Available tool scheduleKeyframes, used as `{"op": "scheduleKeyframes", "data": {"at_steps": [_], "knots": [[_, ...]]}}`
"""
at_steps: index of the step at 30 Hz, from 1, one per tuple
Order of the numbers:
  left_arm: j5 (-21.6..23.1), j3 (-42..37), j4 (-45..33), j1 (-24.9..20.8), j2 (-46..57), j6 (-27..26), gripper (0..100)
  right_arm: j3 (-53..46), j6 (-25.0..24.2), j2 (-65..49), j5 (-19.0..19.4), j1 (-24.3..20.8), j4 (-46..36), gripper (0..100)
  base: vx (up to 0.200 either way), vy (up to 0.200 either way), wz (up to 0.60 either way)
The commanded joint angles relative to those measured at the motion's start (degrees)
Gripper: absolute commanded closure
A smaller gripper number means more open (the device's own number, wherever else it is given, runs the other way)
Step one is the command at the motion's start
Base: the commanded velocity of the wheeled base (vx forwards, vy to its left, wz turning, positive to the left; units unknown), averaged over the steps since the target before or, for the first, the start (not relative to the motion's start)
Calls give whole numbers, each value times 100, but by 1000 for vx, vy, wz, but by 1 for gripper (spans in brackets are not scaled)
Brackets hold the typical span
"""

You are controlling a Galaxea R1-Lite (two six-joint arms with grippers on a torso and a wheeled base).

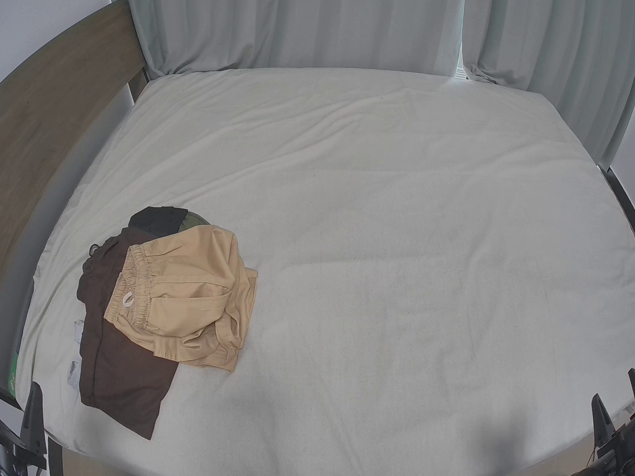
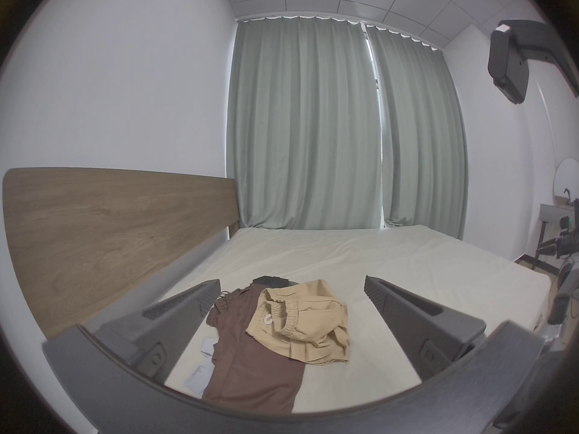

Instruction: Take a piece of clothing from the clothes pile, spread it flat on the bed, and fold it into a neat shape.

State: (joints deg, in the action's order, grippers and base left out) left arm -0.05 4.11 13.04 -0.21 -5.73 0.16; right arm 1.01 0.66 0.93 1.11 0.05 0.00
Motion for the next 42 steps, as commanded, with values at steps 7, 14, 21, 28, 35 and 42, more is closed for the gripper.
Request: {"op": "scheduleKeyframes", "data": {"at_steps": [7,14,21,28,35,42], "knots": [[629,477,-4,-217,-948,547,0,-101,4,-93,3,-5,0,0,0,0,0],[1314,811,5,-225,-1607,1012,0,-101,4,-93,3,-5,0,0,0,0,0],[1991,1171,-30,-313,-2055,1434,0,-101,-4,-93,-5,-5,0,0,0,0,0],[2483,1277,-39,-313,-2556,2120,0,-101,-4,-93,3,-5,0,0,0,0,0],[2782,1285,40,-278,-3277,2094,0,-101,-4,-93,3,4,0,0,0,0,0],[2791,1382,392,-234,-4147,2076,0,-101,4,-93,-5,4,0,0,0,0,0]]}}
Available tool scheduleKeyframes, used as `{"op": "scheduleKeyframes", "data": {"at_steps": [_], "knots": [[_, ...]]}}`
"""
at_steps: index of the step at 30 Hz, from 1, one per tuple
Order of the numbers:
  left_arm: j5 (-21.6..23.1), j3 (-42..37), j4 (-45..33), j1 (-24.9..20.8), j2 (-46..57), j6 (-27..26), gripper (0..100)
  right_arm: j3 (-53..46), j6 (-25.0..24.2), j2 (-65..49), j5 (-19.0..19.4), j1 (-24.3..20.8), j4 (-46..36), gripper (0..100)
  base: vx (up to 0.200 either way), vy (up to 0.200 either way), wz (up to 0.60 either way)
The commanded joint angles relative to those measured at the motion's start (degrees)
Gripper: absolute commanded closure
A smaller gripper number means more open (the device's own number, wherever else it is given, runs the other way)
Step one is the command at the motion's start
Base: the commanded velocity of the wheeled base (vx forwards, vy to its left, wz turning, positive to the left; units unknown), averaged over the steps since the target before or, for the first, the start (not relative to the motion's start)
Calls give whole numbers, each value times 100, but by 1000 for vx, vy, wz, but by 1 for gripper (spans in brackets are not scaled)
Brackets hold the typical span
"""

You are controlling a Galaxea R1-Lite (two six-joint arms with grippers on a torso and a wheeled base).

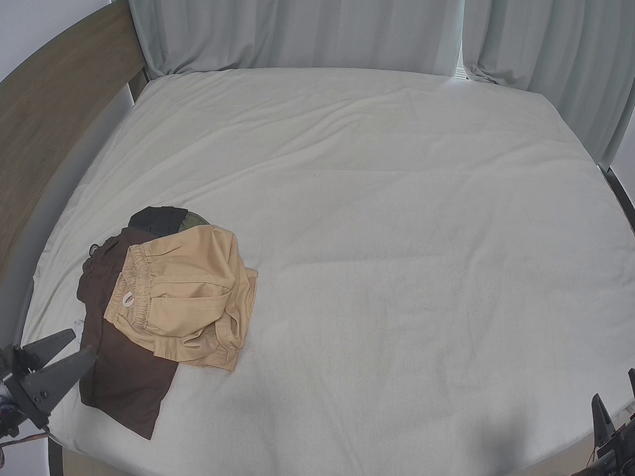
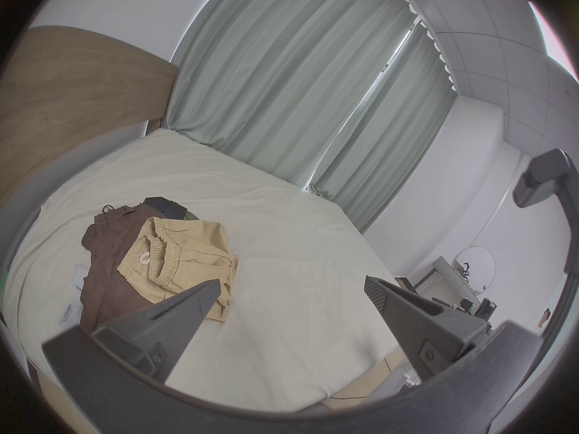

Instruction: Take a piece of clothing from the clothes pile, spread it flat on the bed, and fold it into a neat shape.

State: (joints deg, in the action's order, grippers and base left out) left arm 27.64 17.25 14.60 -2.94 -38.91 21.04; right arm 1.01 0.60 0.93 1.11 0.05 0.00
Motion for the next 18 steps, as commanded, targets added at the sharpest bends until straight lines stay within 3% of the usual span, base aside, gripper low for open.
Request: {"op": "scheduleKeyframes", "data": {"at_steps": [1,10,14,18], "knots": [[23,86,315,39,-952,-12,0,-101,11,-93,3,4,0,0,0,0,0],[119,446,543,197,-1945,-65,0,-101,11,-93,3,-5,9,0,0,0,0],[471,490,825,487,-2331,-162,0,-101,11,-93,3,4,0,0,0,0,0],[1174,516,1194,1208,-2929,-452,0,-101,11,-93,-5,4,0,0,0,0,0]]}}
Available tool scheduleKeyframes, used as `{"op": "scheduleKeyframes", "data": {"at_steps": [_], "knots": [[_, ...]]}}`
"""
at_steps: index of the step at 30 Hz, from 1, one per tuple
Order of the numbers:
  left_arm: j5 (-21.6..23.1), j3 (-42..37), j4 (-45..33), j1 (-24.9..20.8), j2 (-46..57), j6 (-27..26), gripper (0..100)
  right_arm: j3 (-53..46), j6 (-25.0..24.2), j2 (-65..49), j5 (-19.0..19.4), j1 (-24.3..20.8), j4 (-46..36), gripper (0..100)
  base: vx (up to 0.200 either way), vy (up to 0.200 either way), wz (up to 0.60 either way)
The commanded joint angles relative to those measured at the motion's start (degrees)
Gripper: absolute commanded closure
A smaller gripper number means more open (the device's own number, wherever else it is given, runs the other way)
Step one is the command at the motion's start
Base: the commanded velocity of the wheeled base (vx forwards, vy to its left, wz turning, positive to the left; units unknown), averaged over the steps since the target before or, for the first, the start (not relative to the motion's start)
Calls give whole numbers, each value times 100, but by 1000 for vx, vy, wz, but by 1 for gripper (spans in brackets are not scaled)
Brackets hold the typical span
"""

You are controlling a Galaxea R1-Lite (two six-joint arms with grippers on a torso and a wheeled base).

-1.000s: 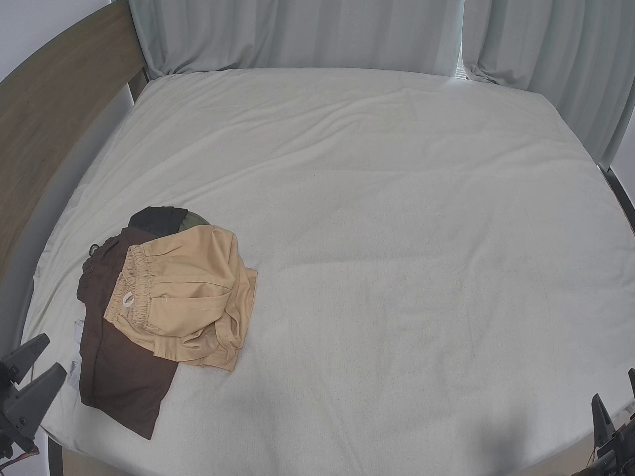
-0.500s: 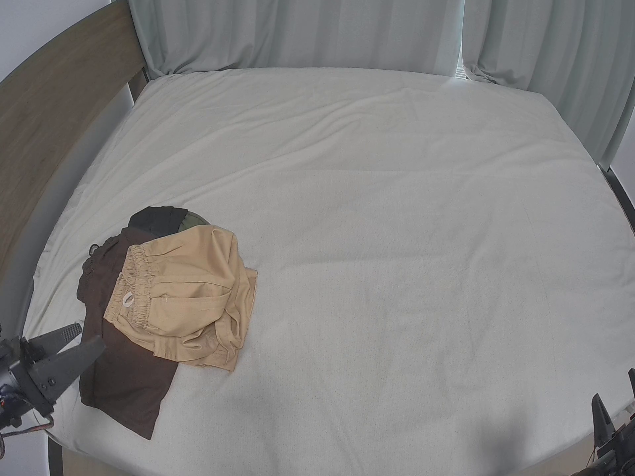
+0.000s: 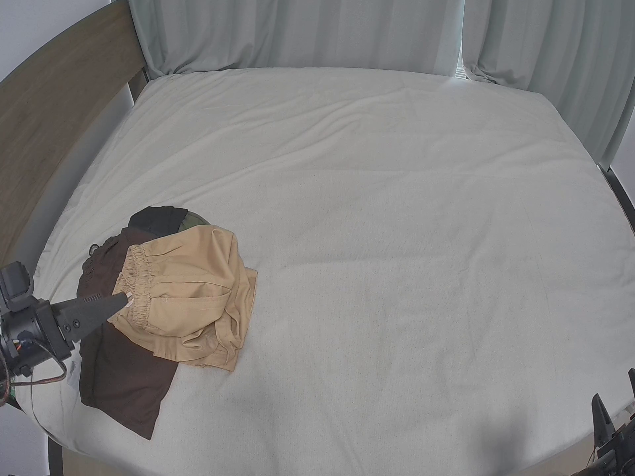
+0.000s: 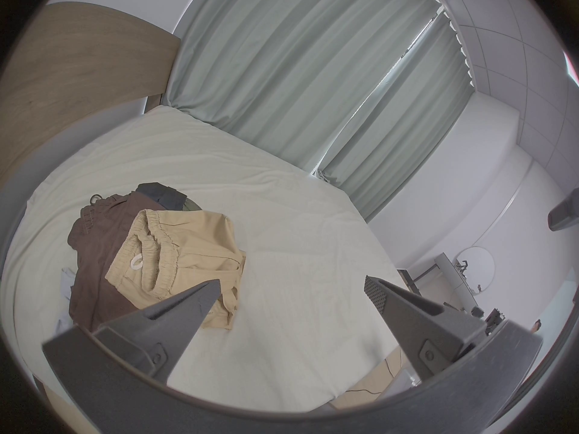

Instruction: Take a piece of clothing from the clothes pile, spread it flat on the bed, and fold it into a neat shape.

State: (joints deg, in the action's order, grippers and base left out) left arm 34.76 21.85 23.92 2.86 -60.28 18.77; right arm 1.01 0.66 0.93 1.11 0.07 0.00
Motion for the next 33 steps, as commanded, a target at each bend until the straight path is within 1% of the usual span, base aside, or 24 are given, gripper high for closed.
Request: {"op": "scheduleKeyframes", "data": {"at_steps": [1,5,9,11,19,22,27,33], "knots": [[603,57,298,759,-898,-287,0,-101,4,-93,3,1,0,0,0,0,0],[963,145,368,1093,-1232,-374,0,-101,4,-93,3,1,0,0,0,0,0],[1262,224,465,1234,-1416,-366,0,-101,4,-93,3,1,0,0,0,0,0],[1341,250,465,1234,-1478,-366,0,-101,4,-93,3,1,0,0,0,0,0],[1323,417,491,1331,-1952,-383,0,-101,4,-93,3,1,0,0,0,0,0],[1323,435,623,1331,-2190,-445,0,-101,4,-93,3,1,0,0,0,0,0],[1297,435,816,1366,-2629,-752,0,-101,4,-93,3,1,0,0,0,0,0],[1297,514,1141,1375,-3086,-770,0,-101,4,-93,3,1,0,0,0,0,0]]}}
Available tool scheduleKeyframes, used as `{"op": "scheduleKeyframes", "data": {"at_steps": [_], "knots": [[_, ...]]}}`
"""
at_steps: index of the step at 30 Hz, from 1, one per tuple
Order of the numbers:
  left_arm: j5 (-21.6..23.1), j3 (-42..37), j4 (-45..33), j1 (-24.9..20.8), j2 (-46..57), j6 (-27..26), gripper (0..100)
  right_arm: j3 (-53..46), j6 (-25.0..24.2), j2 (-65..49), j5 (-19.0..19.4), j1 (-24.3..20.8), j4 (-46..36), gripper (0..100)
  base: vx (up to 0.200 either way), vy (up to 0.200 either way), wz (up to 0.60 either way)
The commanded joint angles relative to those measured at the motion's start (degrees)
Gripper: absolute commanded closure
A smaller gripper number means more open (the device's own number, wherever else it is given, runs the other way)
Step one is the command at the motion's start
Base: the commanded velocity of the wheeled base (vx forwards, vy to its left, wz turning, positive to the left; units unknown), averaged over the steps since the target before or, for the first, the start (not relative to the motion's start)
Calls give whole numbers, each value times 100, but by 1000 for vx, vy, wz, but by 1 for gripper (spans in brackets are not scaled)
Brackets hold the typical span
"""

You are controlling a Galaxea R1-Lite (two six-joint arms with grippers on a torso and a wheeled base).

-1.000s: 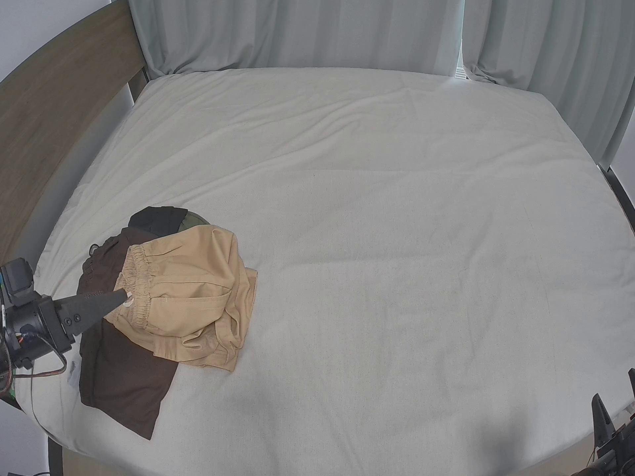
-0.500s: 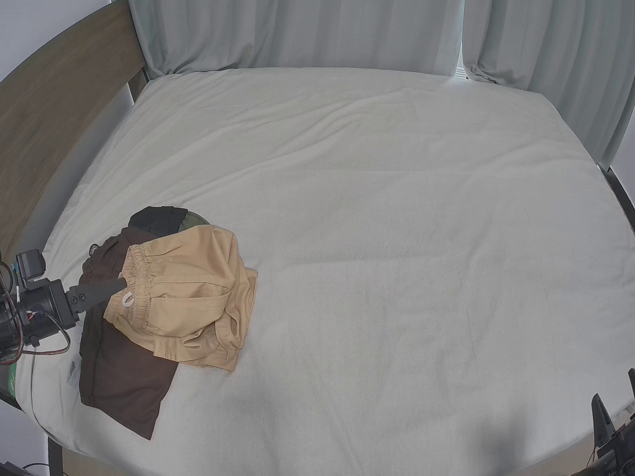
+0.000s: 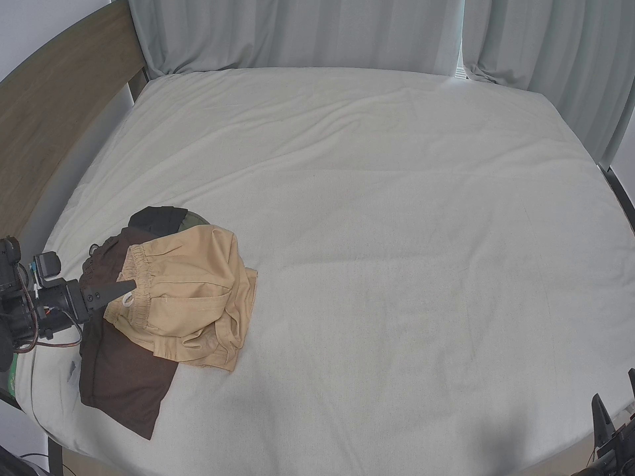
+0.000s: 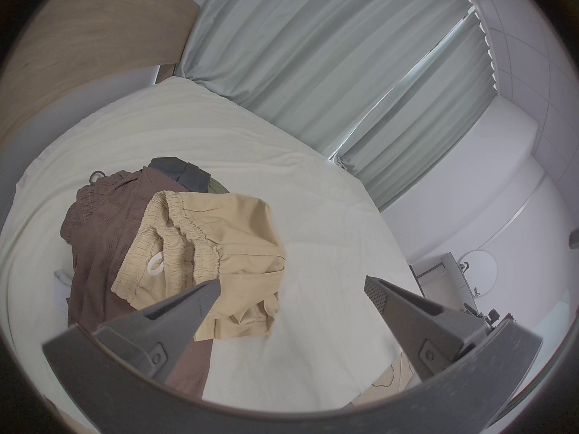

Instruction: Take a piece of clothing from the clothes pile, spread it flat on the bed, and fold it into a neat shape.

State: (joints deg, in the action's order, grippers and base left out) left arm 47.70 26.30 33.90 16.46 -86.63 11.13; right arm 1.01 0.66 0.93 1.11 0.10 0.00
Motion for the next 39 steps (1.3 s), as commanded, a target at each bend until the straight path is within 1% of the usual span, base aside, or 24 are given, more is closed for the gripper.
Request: {"op": "scheduleKeyframes", "data": {"at_steps": [1,10,23,35,39], "knots": [[2,78,152,15,-460,-6,0,-101,4,-93,3,-1,9,0,0,0,0],[-7,262,424,68,-1128,-14,0,-101,4,-93,3,-1,0,0,0,0,0],[-24,403,776,33,-1717,-14,0,-101,4,-93,3,-1,0,0,0,0,0],[-33,543,1479,15,-2473,-14,0,-101,4,-93,3,-1,0,0,0,0,0],[-15,543,1699,-37,-2535,-6,0,-101,4,-93,-5,-1,0,0,0,0,0]]}}
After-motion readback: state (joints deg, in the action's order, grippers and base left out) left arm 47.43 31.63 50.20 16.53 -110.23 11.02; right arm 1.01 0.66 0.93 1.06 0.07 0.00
